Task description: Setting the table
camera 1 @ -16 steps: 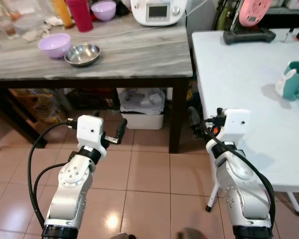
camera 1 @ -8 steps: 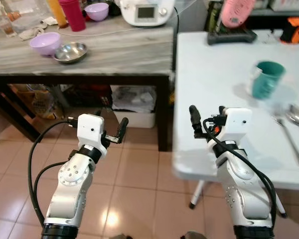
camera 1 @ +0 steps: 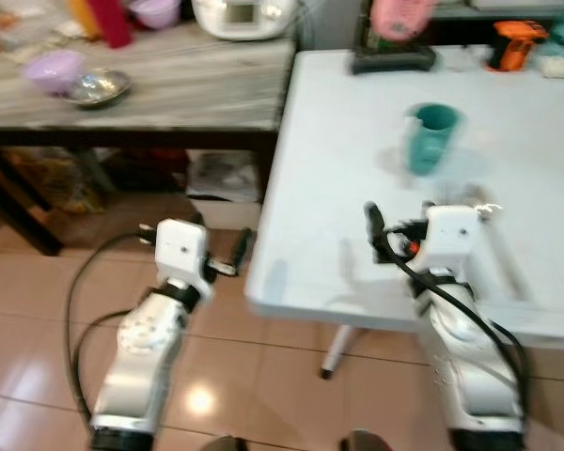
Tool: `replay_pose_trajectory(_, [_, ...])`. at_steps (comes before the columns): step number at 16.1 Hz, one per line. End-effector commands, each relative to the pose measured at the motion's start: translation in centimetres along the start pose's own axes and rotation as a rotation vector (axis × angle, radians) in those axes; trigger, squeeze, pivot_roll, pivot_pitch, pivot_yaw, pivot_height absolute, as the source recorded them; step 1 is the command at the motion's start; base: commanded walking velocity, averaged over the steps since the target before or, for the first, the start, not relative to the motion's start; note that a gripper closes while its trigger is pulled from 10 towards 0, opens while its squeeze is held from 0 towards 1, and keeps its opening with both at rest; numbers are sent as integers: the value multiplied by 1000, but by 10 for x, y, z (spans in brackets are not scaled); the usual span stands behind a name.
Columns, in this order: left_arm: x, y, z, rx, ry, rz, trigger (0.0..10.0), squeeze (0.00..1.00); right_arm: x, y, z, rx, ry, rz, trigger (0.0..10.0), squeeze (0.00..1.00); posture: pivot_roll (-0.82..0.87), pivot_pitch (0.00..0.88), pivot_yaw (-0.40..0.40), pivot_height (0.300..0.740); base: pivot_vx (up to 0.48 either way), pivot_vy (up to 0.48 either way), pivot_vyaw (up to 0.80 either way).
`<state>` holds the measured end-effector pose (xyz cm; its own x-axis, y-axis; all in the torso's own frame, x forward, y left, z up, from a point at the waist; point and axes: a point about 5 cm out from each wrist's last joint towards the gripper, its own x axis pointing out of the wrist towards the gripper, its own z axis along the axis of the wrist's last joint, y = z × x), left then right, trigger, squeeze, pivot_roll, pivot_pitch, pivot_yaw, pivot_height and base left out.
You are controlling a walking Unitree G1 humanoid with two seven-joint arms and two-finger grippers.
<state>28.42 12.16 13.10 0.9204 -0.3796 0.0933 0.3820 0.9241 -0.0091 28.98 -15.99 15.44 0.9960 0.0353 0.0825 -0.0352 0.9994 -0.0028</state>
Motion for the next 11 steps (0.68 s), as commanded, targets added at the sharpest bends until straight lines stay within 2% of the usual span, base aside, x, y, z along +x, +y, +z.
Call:
replay_pose_trajectory(1, [-3, 5, -1, 10, 12, -5, 10000, 0, 0, 7, 2, 5, -2, 12, 10000, 0, -190, 160, 87, 740, 0, 0, 0])
replay_pose_trajectory(5, [-9, -6, -9, 2, 47, -117, 10000, 0, 0, 2, -3, -9, 28, -10, 10000, 0, -192, 165, 83, 740, 0, 0, 0])
replay_pose_trajectory(6, [-12, -11, -12, 9, 61, -192, 10000, 0, 2, 1, -5, -9, 53, -15, 10000, 0, -193, 168, 77, 740, 0, 0, 0])
replay_pose_trajectory(8, [-16, -16, -14, 38, 71, -268, 10000, 0, 3, -1, -8, -30, 83, -24, 10000, 0, -196, 174, 75, 740, 0, 0, 0])
replay_pose_trajectory(11, [-17, -19, -12, 31, 65, -317, 10000, 0, 3, -13, -11, -53, 112, -94, 10000, 0, -199, 184, 72, 740, 0, 0, 0])
